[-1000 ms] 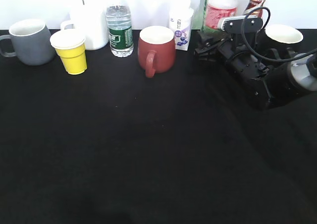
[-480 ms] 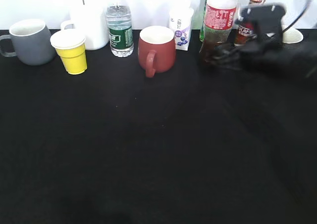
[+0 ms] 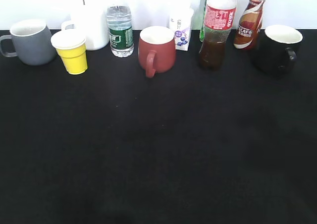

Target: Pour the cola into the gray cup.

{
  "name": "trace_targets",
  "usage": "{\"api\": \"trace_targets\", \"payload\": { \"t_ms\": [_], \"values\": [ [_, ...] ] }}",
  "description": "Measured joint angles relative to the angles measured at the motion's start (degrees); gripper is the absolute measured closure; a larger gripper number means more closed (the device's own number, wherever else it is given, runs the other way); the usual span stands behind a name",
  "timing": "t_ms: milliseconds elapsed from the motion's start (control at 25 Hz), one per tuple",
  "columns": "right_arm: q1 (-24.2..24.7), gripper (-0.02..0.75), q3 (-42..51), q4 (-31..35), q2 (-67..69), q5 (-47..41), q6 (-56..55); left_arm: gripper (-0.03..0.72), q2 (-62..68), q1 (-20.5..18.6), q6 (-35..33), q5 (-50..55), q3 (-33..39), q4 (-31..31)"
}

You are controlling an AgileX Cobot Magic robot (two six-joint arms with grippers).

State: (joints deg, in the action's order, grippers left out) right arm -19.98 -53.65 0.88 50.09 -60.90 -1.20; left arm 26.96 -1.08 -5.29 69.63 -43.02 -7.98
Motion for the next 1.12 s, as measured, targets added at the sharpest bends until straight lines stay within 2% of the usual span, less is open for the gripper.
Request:
{"api": "trace_targets", "payload": {
  "t_ms": [80, 200, 280, 360, 640, 840, 1120],
  "values": [
    [0.00, 0.168, 2.19, 0.00, -12.20, -0.12, 0.00, 0.279, -11.96, 0.00, -0.16, 0.11, 0.00, 1.34],
    [0.00, 0.168, 14.51, -0.88, -30.09, -0.43, 0.00, 0.279, -25.81, -0.68, -0.16, 0.22, 0.93, 4.17],
    [0.00, 0.170, 22.21, -1.76, -40.09, -0.24, 0.00, 0.279, -27.39, -1.57, -0.16, 0.38, 4.43, 4.27],
    [0.00, 0.170, 24.76, -2.60, -45.22, 0.36, 0.00, 0.279, -27.39, -1.79, -0.18, 0.44, 8.73, 4.06],
    [0.00, 0.172, 24.82, -2.83, -45.66, 1.11, 0.00, 0.279, -27.39, -1.79, -0.18, -0.67, 10.34, 1.53],
    [0.00, 0.172, 24.82, -2.83, -45.70, 1.16, 0.05, 0.279, -27.39, -1.79, -0.18, -7.77, 13.03, 1.38],
    [0.00, 0.172, 24.82, -2.83, -45.70, 1.16, 0.09, 0.279, -27.39, -1.79, -0.22, -8.51, 13.21, 1.38]
  ]
}}
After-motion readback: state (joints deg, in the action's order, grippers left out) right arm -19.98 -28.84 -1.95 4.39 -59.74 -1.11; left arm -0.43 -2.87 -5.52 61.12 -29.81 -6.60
